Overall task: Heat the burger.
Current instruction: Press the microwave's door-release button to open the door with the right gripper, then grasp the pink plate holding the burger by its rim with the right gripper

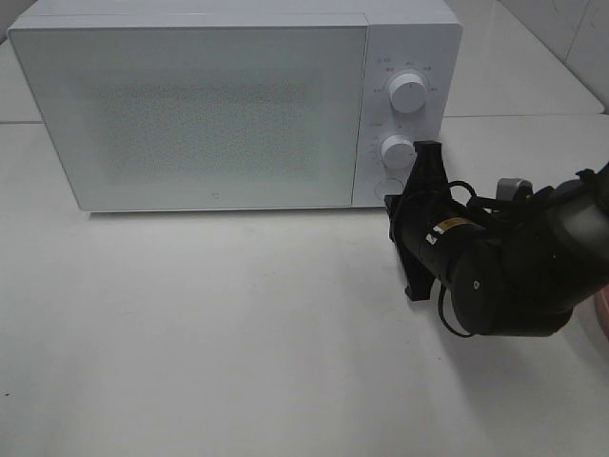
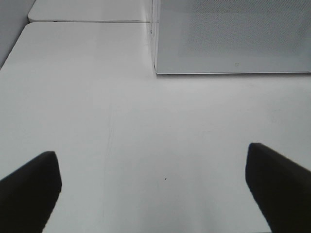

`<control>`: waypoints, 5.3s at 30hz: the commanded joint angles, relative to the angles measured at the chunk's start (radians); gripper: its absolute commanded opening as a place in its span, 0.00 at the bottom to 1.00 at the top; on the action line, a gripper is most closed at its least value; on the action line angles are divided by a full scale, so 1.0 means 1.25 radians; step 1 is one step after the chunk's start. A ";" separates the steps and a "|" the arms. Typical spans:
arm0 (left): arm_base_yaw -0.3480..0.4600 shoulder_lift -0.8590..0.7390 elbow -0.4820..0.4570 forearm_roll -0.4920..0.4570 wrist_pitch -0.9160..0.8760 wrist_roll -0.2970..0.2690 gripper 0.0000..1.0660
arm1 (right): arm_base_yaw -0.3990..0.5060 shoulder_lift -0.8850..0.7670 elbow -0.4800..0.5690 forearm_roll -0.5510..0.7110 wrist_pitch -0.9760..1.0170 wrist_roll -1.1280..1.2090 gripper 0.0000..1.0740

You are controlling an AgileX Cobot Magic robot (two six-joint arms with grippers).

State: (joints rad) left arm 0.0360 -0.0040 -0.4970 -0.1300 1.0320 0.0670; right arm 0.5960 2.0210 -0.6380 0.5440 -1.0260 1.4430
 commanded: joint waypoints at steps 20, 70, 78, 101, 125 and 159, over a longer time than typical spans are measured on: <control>-0.001 -0.020 0.001 -0.004 -0.004 -0.003 0.92 | -0.063 0.052 -0.124 -0.015 0.086 -0.049 0.00; -0.001 -0.020 0.001 -0.004 -0.004 -0.003 0.92 | -0.075 0.134 -0.314 0.064 -0.074 -0.150 0.00; -0.001 -0.020 0.001 -0.004 -0.004 -0.003 0.92 | -0.074 0.108 -0.281 0.054 -0.026 -0.143 0.00; -0.001 -0.020 0.001 -0.004 -0.004 -0.003 0.92 | -0.034 0.050 -0.145 0.026 0.093 -0.064 0.00; -0.001 -0.020 0.001 -0.004 -0.004 -0.003 0.92 | -0.034 -0.203 -0.021 -0.107 0.444 -0.336 0.00; -0.001 -0.020 0.001 -0.004 -0.004 -0.003 0.92 | -0.038 -0.508 -0.022 -0.435 1.246 -0.964 0.09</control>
State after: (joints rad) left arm 0.0360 -0.0040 -0.4970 -0.1300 1.0320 0.0670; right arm 0.5490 1.3930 -0.6620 0.0180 0.5040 0.2590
